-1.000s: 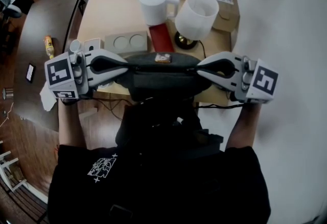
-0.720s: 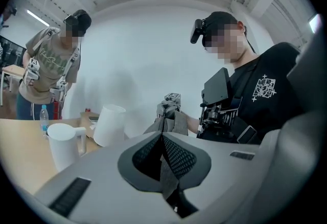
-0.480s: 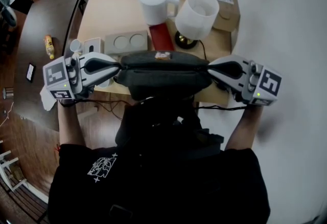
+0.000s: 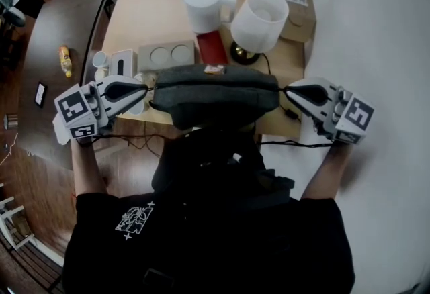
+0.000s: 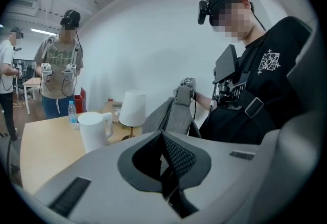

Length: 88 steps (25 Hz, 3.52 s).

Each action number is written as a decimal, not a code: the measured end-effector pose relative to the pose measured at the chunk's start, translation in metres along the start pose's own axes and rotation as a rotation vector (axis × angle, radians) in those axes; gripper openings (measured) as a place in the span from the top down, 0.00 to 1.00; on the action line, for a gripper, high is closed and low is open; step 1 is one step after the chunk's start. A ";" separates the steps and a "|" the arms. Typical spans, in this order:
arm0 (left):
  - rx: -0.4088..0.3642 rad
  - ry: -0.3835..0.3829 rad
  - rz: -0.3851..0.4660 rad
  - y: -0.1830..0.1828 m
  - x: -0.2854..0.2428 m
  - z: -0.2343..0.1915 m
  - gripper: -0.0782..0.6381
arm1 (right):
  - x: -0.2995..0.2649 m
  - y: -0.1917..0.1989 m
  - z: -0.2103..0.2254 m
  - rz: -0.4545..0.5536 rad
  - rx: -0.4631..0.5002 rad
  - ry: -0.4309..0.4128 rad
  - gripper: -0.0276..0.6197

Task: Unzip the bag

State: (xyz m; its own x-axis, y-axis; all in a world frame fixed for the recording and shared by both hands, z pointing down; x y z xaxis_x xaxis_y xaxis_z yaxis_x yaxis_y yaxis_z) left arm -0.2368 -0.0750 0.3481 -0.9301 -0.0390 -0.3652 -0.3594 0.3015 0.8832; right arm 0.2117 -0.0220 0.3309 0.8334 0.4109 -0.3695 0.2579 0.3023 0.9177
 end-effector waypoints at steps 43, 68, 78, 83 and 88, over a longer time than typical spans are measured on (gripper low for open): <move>0.318 -0.070 -0.019 0.133 -0.028 -0.041 0.89 | -0.011 0.123 0.030 -0.171 -0.260 0.085 0.93; 0.299 -0.187 -0.086 0.158 -0.054 -0.035 0.88 | -0.040 0.155 0.027 -0.309 -0.223 0.095 0.92; 0.283 -0.226 -0.025 0.144 -0.039 -0.019 0.68 | -0.025 0.131 0.017 -0.287 -0.156 0.109 0.83; 0.194 -0.300 0.094 0.103 -0.007 -0.008 0.68 | -0.003 0.087 0.010 -0.180 -0.097 0.119 0.83; 0.009 -0.363 0.145 0.038 0.006 -0.002 0.68 | 0.024 0.040 0.011 0.056 -0.012 0.206 0.83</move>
State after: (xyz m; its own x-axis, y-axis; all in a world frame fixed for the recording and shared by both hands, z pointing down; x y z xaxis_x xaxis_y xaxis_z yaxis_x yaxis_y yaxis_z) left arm -0.2559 -0.0658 0.3797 -0.8835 0.3437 -0.3182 -0.2237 0.2872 0.9314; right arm 0.2472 -0.0097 0.3609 0.7284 0.5942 -0.3411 0.2073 0.2834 0.9363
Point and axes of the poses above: the fingertips, and each gripper's own axes: x backward along the fingers, z to its right, y out of its underside, the point moved 9 cm from there along x, backward along the fingers, and after that the axes turned 6 degrees about y, right-handed, at the moved point
